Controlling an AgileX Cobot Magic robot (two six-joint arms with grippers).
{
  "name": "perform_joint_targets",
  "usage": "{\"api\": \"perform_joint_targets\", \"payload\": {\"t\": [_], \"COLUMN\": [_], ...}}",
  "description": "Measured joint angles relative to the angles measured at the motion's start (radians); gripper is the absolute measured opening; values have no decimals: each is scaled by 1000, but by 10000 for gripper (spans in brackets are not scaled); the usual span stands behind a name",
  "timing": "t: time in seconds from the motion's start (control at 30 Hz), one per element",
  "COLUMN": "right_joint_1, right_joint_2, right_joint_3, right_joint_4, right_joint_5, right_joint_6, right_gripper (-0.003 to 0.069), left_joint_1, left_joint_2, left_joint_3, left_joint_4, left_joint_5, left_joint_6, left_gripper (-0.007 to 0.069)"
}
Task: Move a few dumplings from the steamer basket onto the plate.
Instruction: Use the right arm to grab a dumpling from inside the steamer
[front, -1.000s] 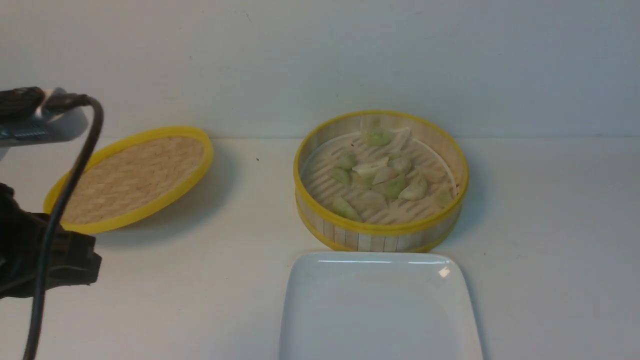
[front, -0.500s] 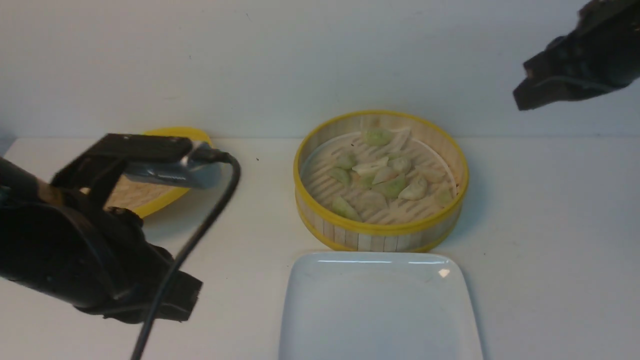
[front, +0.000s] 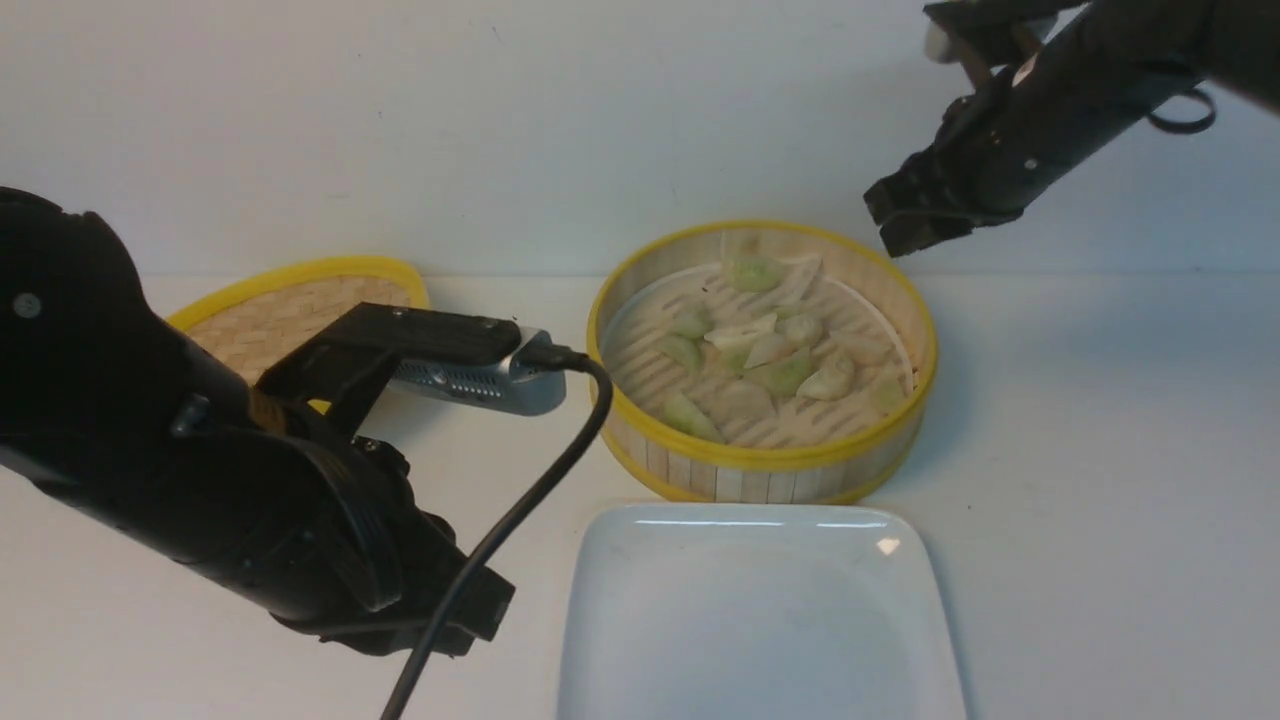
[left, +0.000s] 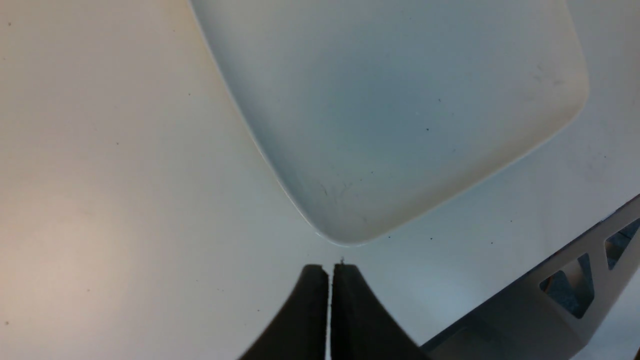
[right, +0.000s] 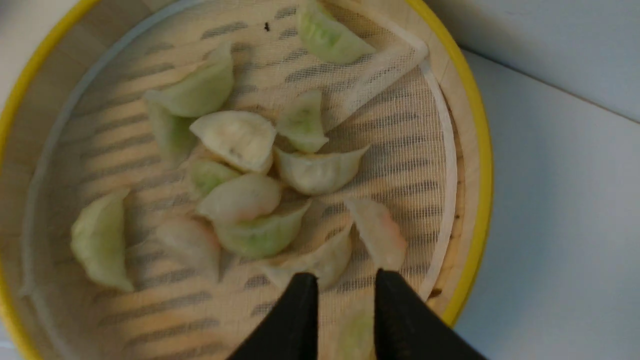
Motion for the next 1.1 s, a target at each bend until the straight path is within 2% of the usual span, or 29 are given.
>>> {"api": "perform_joint_targets", "payload": {"t": [0.2,0.83,0.93,1.07,1.1], "right_joint_1": [0,29,38,49,49], "right_joint_2": [185,280,285,304,304], "right_joint_3": [-120,-157,-160,-162,-170], "right_joint_4": [-11,-111,-142,-147,-147], "right_joint_5": [0,68,66,60,69], "right_joint_6": [-14,-23,-24,-24,-23], "right_gripper": [309,324,309,171,167], "left_joint_1": [0,-1,-1,-1,-1], "left_joint_2": [0,0,0,0,0], "left_joint_3": [0,0,0,0,0], "left_joint_4": [0,0,0,1,2], "left_joint_5": [0,0,0,0,0], "left_joint_6": [0,0,0,0,0], "left_gripper": [-6,-6,-6,-6,-6]}}
